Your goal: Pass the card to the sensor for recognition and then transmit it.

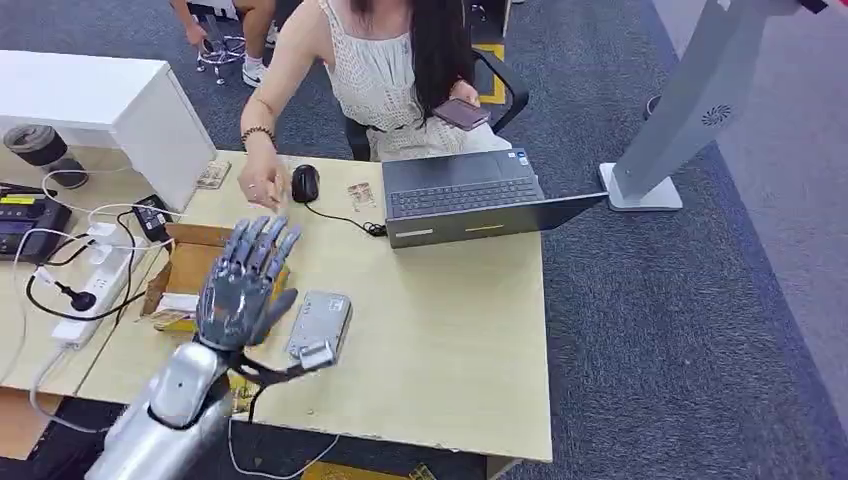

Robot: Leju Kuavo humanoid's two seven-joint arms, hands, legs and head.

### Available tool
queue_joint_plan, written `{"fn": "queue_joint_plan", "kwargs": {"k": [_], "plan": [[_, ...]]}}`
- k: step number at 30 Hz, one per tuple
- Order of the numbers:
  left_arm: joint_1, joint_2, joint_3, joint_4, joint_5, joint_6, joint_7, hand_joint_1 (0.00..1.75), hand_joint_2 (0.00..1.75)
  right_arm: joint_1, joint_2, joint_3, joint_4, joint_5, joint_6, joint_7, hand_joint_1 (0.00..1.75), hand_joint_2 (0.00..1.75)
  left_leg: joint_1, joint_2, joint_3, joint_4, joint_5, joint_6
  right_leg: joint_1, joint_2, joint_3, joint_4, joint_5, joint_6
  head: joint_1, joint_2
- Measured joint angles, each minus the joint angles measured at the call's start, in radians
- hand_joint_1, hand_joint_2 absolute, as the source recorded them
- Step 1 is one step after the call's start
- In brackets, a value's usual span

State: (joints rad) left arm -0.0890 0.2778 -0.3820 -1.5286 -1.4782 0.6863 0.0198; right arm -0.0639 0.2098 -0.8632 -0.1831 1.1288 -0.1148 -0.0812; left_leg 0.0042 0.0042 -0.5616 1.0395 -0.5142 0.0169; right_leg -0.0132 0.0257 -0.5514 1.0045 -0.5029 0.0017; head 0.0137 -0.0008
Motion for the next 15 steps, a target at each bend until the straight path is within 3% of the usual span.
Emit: {"fn": "queue_joint_plan", "kwargs": {"k": [2,6,10,15], "plan": [[0.128,0.016,0.022,-0.103,-0.013,0.005,-0.002,0.0,1.75,0.001,0.0,-0.015,0.0,-0.01,-0.007,-0.007,0.0,0.0,0.0,-0.003,-0.001,0.0,-0.001,0.0,0.0,-0.003,0.0,0.0,-0.002,0.0,0.0,0.0],[0.281,0.033,0.073,-0.234,-0.008,0.01,-0.004,0.0,1.75,0.001,0.0,-0.031,0.0,-0.016,-0.012,-0.018,0.0,0.0,0.0,-0.006,0.0,0.0,-0.001,0.0,0.0,-0.006,0.001,0.0,-0.003,-0.001,0.0,0.0],[0.375,0.034,0.131,-0.299,0.008,0.01,-0.007,0.0,1.75,0.001,0.0,-0.042,0.0,-0.017,-0.015,-0.02,0.0,0.0,0.0,-0.006,0.0,0.0,-0.001,0.0,0.0,-0.006,0.002,0.0,-0.003,-0.001,0.0,0.0],[0.446,0.019,0.216,-0.323,0.05,0.01,-0.069,0.0,1.75,0.001,-0.001,-0.052,0.0,-0.017,-0.002,-0.021,0.0,0.0,0.001,-0.006,0.001,0.0,-0.001,0.0,0.0,-0.007,0.003,0.0,-0.003,-0.001,0.0,0.0]]}}
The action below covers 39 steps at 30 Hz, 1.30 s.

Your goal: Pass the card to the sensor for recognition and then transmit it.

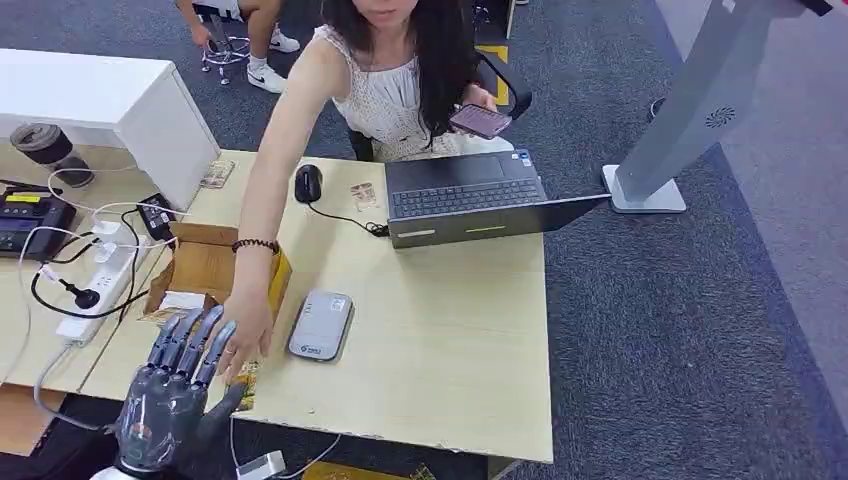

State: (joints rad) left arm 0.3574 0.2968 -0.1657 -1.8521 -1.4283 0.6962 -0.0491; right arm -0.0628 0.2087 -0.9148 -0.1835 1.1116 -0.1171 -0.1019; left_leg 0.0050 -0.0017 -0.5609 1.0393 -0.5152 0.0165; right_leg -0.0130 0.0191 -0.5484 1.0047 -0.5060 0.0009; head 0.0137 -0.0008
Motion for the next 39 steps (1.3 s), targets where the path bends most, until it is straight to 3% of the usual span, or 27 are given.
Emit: {"fn": "queue_joint_plan", "kwargs": {"k": [10,19,39], "plan": [[0.039,-0.036,0.091,0.0,0.021,0.0,-0.028,0.0,1.75,0.0,0.0,-0.01,-0.004,0.002,0.004,0.004,0.0,0.0,0.0,0.0,0.0,0.0,0.0,0.0,0.0,-0.001,0.0,0.0,0.0,0.0,0.0,0.0],[0.037,-0.078,0.146,0.022,0.053,0.0,-0.106,0.0,1.75,0.0,0.0,-0.013,-0.005,0.002,0.003,0.007,0.0,0.0,0.0,0.0,0.0,0.0,0.0,0.0,0.0,-0.001,0.0,0.0,0.0,0.0,0.0,0.0],[0.049,-0.128,0.227,0.029,0.071,0.0,-0.136,0.0,1.75,0.0,0.0,-0.018,-0.005,0.006,0.006,0.018,0.0,0.0,0.0,-0.001,0.0,0.0,0.0,0.0,0.0,-0.002,0.0,0.0,0.0,0.0,0.0,0.0]]}}
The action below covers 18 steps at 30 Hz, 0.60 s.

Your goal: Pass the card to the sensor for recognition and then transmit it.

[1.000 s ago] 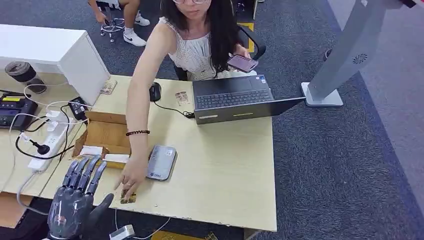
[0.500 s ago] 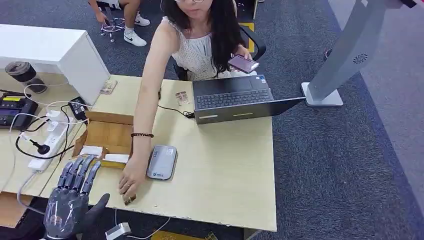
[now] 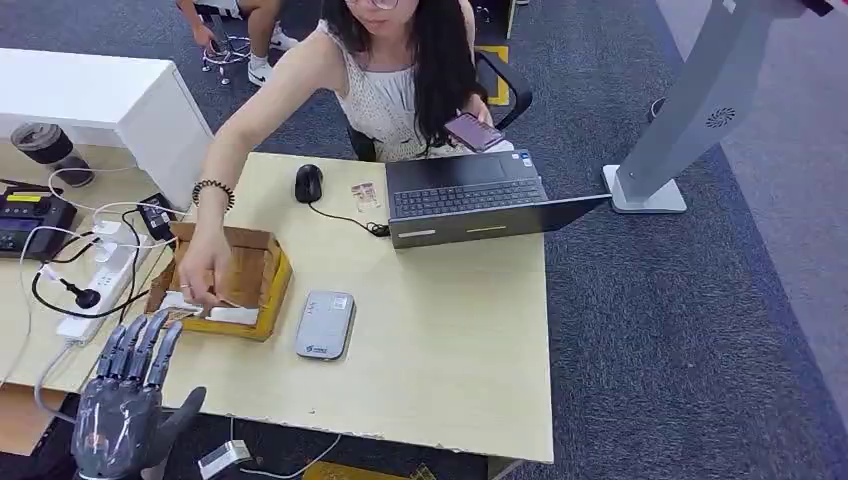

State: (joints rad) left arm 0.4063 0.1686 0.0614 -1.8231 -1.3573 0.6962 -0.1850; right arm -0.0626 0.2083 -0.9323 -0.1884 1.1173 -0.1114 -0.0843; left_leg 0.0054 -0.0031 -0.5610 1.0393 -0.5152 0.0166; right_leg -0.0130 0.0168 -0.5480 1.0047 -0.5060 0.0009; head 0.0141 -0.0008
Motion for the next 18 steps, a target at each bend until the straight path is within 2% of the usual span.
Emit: {"fn": "queue_joint_plan", "kwargs": {"k": [18], "plan": [[-0.001,-0.008,0.026,0.027,0.008,0.0,0.023,0.0,1.75,0.0,0.0,0.0,0.0,0.016,-0.001,0.004,0.0,0.0,0.0,0.0,0.0,0.0,0.0,0.0,0.0,0.0,0.0,0.0,0.0,0.0,0.0,0.0]]}}
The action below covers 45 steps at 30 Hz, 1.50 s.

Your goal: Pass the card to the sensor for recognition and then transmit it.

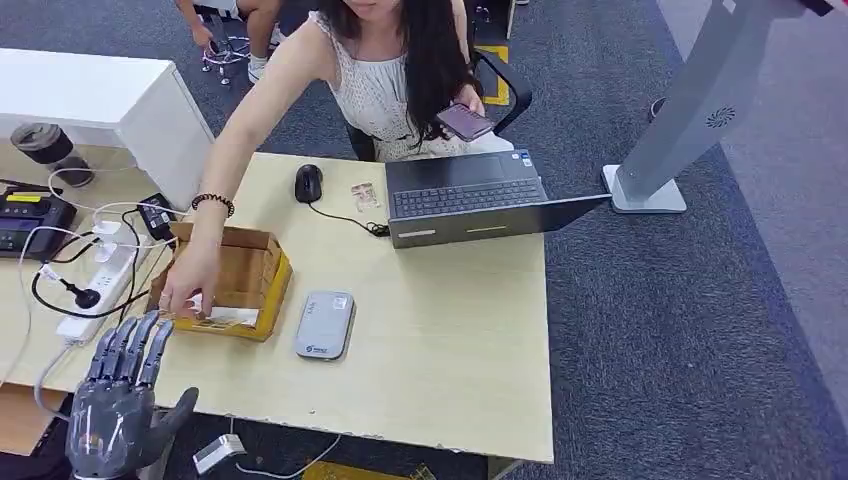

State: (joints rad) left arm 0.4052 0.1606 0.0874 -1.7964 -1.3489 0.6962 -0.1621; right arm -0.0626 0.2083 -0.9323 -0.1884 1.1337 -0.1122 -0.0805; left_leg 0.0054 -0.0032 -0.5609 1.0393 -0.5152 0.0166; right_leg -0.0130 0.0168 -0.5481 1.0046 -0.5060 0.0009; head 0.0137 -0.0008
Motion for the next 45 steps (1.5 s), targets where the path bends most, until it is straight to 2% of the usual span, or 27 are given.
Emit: {"fn": "queue_joint_plan", "kwargs": {"k": [6,15,23,35,45], "plan": [[-0.012,0.0,0.0,0.033,-0.011,0.0,0.042,0.0,1.75,0.0,0.0,0.0,0.0,0.004,0.001,0.001,0.0,0.0,0.0,0.0,0.0,0.0,0.0,0.0,0.0,0.0,0.0,0.0,0.0,0.0,0.0,0.0],[-0.102,0.001,0.0,0.207,-0.043,-0.007,0.082,0.0,1.75,-0.001,0.0,0.0,0.0,0.022,0.005,0.011,0.0,0.0,0.0,0.0,0.0,0.0,0.0,0.0,0.0,0.0,0.0,0.0,0.0,0.0,0.0,0.0],[-0.156,0.006,-0.012,0.283,-0.054,-0.026,0.103,0.0,1.75,-0.001,0.0,0.0,0.0,0.037,0.006,0.014,0.0,0.0,0.0,0.0,0.0,0.0,0.0,0.0,0.0,0.0,0.0,0.0,0.0,0.0,0.0,0.0],[-0.196,0.011,-0.045,0.321,-0.066,-0.03,0.111,0.0,1.75,-0.001,0.0,0.0,0.0,0.037,0.006,0.014,0.0,0.0,0.0,0.0,0.0,0.0,0.0,0.0,0.0,0.0,0.0,0.0,0.0,0.0,0.0,0.0],[-0.235,0.02,-0.079,0.323,-0.083,-0.063,0.14,0.0,1.75,-0.001,0.0,0.001,0.0,0.039,0.014,0.014,0.0,0.0,0.0,0.0,0.0,0.0,0.0,0.0,0.0,0.0,0.0,0.0,0.0,0.0,0.0,0.0]]}}
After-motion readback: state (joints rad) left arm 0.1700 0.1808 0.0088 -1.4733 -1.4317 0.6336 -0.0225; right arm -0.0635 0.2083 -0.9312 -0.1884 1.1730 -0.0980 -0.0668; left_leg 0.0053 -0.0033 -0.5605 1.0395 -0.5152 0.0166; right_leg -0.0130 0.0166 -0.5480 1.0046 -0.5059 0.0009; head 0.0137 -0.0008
